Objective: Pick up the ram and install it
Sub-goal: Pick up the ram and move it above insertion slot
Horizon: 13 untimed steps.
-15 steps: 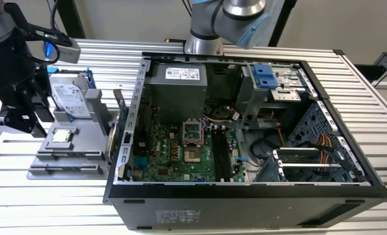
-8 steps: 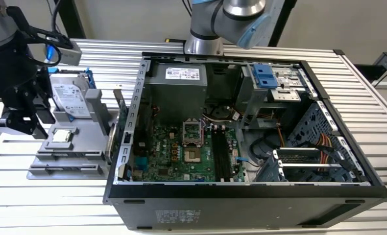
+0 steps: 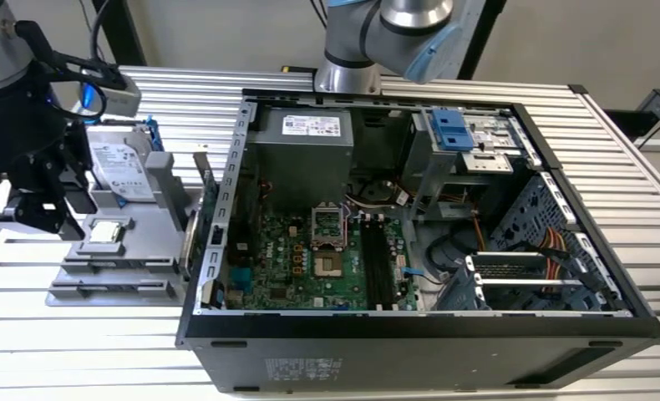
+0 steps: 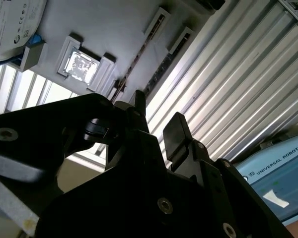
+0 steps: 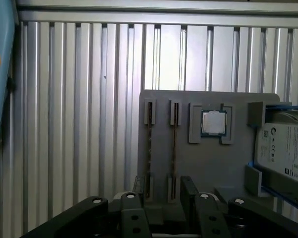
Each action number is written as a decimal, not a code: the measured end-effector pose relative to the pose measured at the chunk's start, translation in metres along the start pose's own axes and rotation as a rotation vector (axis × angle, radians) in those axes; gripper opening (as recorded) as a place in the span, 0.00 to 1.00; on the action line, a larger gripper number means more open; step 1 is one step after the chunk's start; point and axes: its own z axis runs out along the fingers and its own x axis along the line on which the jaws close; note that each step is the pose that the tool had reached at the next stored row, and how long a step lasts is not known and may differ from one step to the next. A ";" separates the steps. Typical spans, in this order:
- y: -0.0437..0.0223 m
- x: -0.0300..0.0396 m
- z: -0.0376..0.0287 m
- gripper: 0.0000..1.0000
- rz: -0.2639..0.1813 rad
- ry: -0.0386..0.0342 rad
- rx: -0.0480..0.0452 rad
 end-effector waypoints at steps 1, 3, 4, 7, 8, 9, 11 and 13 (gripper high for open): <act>0.0000 0.0004 0.0006 1.00 0.002 -0.0059 0.0000; -0.0001 0.0013 0.0019 1.00 0.004 -0.0205 0.0002; -0.0001 0.0017 0.0023 1.00 0.006 -0.0291 0.0002; -0.0001 0.0029 0.0033 1.00 0.008 -0.0615 0.0006; -0.0001 0.0031 0.0038 1.00 0.009 -0.0710 0.0007; -0.0001 0.0032 0.0042 1.00 0.010 -0.0771 0.0008; -0.0001 0.0031 0.0052 1.00 0.011 -0.0823 0.0011; -0.0001 0.0032 0.0056 1.00 0.011 -0.0831 0.0009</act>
